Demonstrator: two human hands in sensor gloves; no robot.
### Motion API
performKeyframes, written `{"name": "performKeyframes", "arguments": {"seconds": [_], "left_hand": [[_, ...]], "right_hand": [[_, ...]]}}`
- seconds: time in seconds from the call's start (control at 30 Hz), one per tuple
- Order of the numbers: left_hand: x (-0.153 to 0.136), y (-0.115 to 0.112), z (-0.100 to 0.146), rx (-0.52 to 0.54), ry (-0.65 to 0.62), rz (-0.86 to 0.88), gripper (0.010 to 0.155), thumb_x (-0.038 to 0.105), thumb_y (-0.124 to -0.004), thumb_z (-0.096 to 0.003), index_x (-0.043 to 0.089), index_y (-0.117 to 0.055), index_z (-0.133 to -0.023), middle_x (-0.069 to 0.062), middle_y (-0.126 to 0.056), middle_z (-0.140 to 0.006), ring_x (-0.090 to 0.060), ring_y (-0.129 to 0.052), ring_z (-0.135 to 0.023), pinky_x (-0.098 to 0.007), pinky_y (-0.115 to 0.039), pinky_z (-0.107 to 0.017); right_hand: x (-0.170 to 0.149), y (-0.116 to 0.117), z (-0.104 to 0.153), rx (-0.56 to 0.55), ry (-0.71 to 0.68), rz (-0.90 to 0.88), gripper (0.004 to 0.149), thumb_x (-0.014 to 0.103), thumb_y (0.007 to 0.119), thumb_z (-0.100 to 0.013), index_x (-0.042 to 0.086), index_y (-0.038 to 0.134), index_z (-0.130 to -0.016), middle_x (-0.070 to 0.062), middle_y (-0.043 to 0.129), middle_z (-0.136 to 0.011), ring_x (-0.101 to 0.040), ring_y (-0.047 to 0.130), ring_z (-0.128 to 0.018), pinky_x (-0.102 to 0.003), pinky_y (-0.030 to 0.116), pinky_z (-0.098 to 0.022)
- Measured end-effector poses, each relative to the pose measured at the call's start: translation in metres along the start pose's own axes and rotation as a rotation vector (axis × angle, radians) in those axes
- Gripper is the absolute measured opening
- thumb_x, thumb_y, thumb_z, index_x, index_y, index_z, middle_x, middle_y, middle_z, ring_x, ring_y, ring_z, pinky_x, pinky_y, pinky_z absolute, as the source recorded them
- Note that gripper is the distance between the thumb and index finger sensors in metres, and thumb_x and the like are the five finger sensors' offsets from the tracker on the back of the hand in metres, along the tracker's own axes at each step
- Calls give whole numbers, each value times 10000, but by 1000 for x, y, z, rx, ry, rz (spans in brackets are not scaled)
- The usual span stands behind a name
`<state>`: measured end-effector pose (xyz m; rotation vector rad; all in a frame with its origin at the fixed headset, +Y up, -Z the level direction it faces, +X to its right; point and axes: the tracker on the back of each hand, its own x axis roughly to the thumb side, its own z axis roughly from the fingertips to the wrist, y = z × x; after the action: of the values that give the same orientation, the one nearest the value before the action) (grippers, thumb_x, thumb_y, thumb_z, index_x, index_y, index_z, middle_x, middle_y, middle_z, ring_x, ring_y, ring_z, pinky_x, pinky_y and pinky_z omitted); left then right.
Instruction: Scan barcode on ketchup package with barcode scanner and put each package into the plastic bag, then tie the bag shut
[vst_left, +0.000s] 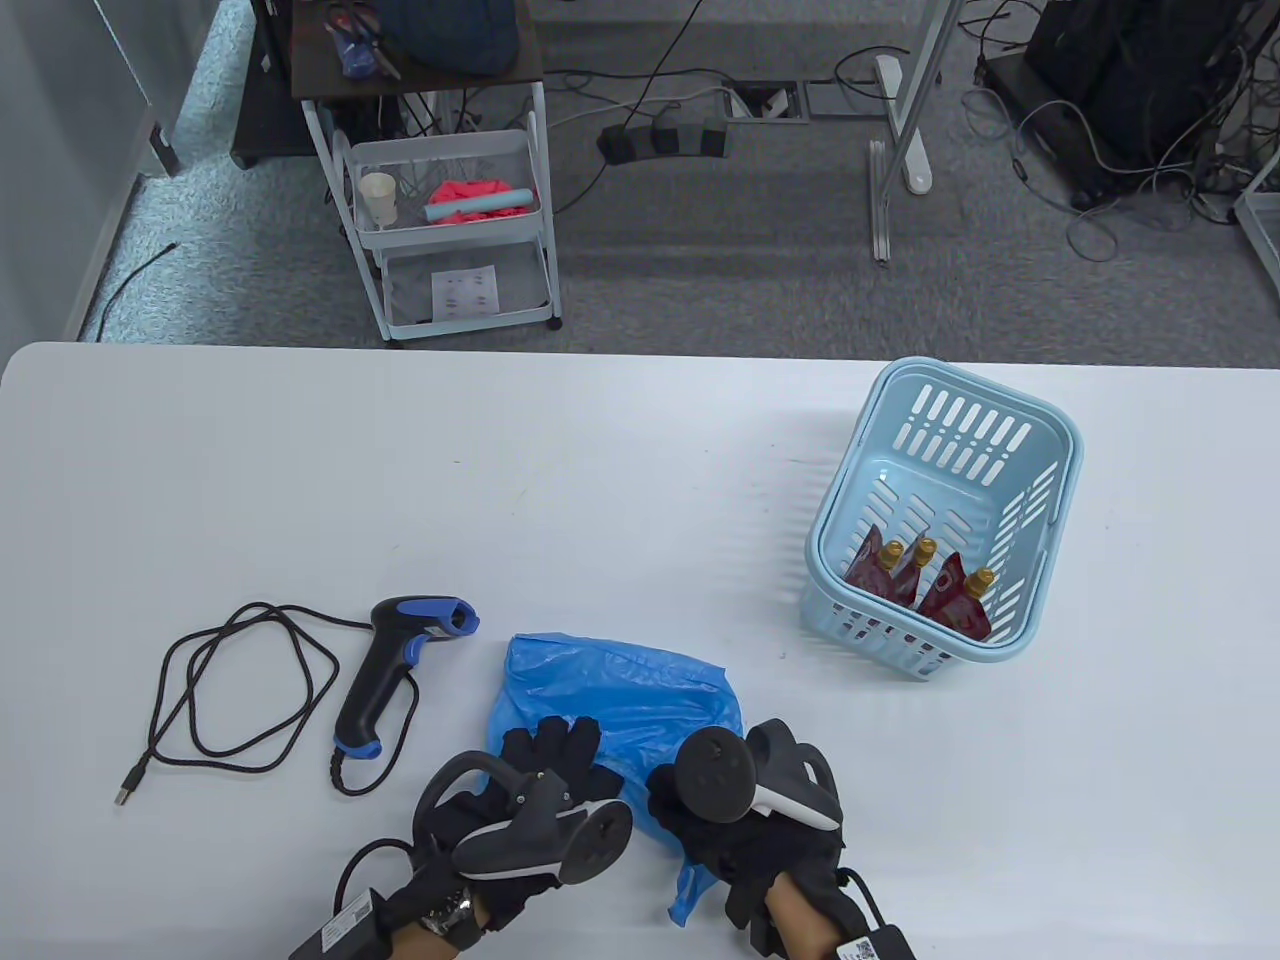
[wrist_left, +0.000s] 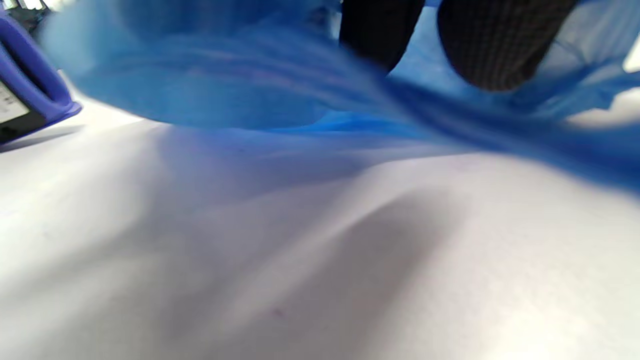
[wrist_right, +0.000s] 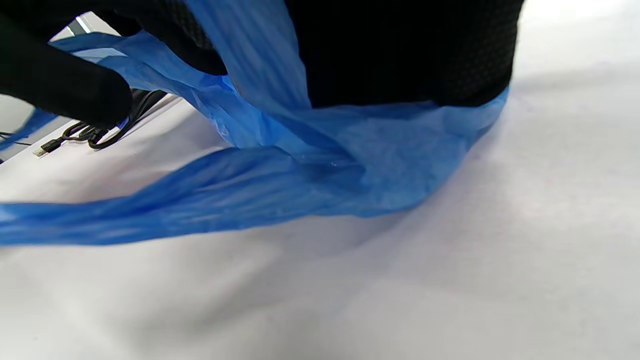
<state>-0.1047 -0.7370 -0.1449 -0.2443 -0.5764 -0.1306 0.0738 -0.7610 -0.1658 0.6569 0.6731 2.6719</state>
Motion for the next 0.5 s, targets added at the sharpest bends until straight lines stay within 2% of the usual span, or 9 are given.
{"name": "performKeyframes", "arguments": {"seconds": [0.23,0.43,0.5], "left_hand": [[-27,2,3,21,76,98,668,597,-783,-426,261,-782,-1004,-52,-706,-1094,-419,-783,-985,-583,-690,-696],[-37,0,0,92,105,202,543,576,-783,-428,287,-893,-874,3,-838,-987,-393,-889,-889,-547,-750,-648],[-40,0,-1,119,110,259,512,550,-790,-433,276,-907,-848,1,-866,-945,-376,-925,-844,-532,-774,-624]], "right_hand": [[-1,-3,2,-55,21,47,394,363,630,-562,199,740,-903,-164,865,-894,-426,838,-795,-543,736,-562],[-1,-12,9,-131,34,92,390,368,647,-560,193,748,-895,-158,875,-879,-421,849,-785,-541,738,-556],[-1,-14,11,-146,33,98,412,367,673,-559,200,723,-932,-155,867,-890,-422,843,-793,-544,732,-562]]}}
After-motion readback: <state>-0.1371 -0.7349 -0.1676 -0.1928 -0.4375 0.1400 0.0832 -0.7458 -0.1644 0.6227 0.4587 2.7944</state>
